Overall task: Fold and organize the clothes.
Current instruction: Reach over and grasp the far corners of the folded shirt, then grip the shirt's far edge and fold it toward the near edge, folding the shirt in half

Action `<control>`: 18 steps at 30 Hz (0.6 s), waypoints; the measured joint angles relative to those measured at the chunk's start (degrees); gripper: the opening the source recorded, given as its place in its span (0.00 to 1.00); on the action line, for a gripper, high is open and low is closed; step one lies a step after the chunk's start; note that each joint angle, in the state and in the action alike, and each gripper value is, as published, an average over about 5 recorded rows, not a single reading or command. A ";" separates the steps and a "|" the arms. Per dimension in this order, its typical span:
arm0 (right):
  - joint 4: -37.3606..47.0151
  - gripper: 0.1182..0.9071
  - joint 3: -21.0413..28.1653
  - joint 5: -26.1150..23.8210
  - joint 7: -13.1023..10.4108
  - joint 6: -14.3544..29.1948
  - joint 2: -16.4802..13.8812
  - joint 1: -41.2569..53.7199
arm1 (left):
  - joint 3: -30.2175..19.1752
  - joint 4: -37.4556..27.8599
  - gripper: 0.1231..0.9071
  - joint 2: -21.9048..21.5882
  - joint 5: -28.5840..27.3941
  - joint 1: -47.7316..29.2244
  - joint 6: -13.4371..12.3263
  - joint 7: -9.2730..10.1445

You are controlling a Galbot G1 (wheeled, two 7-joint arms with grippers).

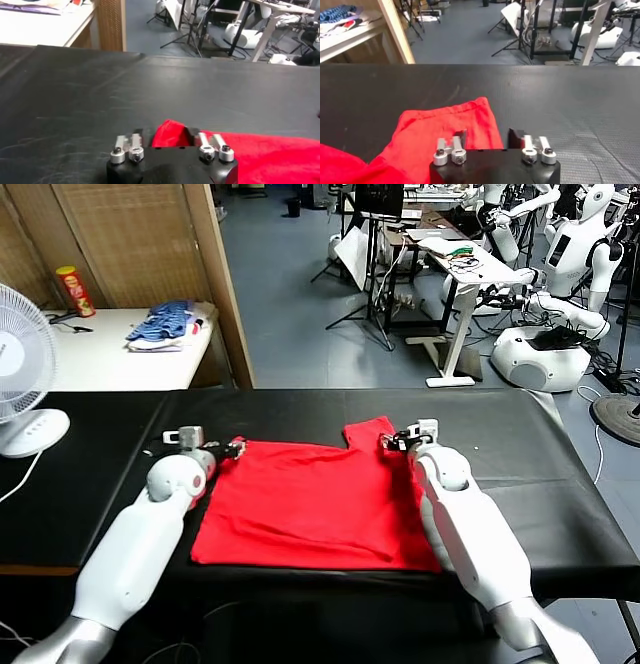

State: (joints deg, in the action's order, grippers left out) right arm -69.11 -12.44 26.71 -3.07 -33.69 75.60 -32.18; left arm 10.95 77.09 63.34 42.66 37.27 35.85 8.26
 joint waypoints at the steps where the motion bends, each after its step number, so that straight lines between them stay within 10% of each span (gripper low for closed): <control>1: -0.07 0.12 -0.12 -0.02 0.12 0.18 0.05 -0.14 | 0.03 0.23 0.09 -0.06 0.00 0.13 -0.06 -0.11; 18: -15.07 0.00 -3.85 4.84 4.29 6.11 -5.33 -7.95 | 1.97 9.47 0.01 -3.74 -2.22 4.34 -0.95 0.57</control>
State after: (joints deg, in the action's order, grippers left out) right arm -84.18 -16.29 31.55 1.22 -27.58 70.27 -40.13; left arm 12.92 86.56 59.60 40.44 41.61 34.90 8.82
